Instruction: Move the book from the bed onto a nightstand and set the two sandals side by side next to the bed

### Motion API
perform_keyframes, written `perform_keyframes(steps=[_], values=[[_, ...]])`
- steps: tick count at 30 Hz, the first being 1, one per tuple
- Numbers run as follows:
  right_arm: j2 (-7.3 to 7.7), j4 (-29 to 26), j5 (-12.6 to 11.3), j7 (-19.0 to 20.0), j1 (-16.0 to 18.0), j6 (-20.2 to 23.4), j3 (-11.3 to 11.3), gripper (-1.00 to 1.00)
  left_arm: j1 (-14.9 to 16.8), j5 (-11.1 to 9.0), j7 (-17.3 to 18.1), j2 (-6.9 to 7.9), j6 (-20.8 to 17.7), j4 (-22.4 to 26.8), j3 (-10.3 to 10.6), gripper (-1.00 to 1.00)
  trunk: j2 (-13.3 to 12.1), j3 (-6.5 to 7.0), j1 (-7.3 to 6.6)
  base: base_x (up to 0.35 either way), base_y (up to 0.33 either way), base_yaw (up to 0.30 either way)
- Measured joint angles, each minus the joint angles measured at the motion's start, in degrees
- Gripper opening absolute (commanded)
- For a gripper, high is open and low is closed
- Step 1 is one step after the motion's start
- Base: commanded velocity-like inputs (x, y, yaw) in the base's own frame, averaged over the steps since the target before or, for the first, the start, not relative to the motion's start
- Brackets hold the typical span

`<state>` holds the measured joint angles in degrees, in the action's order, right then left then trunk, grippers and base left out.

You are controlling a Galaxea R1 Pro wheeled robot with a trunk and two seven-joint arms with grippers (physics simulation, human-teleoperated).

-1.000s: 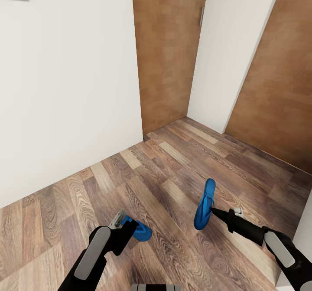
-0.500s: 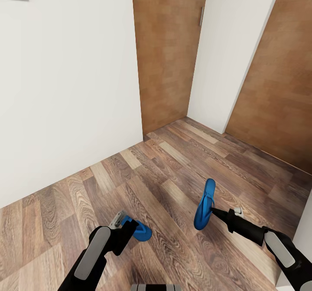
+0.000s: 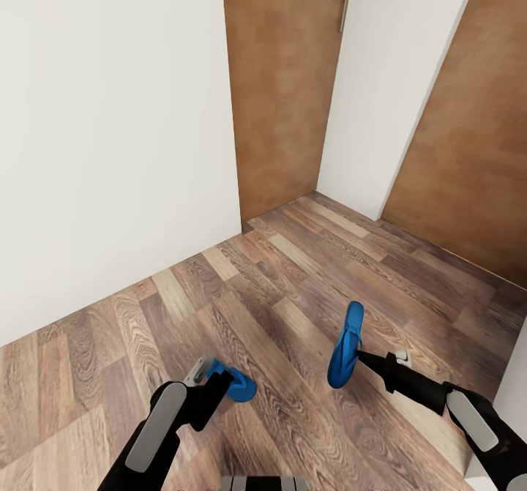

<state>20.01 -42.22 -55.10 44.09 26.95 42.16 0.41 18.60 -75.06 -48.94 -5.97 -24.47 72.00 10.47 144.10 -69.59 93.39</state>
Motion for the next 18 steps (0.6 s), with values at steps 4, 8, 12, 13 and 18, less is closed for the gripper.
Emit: perform_keyframes(steps=[4,8,12,13,18], values=[[0.0,0.01,0.0,0.0,0.0,0.0,0.0,-1.0,0.0,0.0,0.0,0.0,0.0,0.0,0.0,1.0,0.05,-0.89,0.1,0.0,0.0,0.0],[0.0,0.01,0.0,0.0,0.0,0.0,0.0,-1.0,0.0,0.0,0.0,0.0,0.0,0.0,0.0,1.0,0.11,-1.77,0.21,0.0,0.0,0.0],[0.0,0.01,0.0,0.0,0.0,0.0,0.0,-1.0,0.0,0.0,0.0,0.0,0.0,0.0,0.0,1.0,0.16,-2.66,0.31,0.0,0.0,0.0],[0.0,0.01,0.0,0.0,0.0,0.0,0.0,-1.0,0.0,0.0,0.0,0.0,0.0,0.0,0.0,1.0,0.17,-2.88,0.34,0.0,0.0,0.0],[0.0,0.01,0.0,0.0,0.0,-0.16,0.05,-1.0,0.0,0.0,0.0,0.03,0.0,0.08,-0.12,1.0,0.24,-3.99,0.46,0.0,0.0,0.0]])
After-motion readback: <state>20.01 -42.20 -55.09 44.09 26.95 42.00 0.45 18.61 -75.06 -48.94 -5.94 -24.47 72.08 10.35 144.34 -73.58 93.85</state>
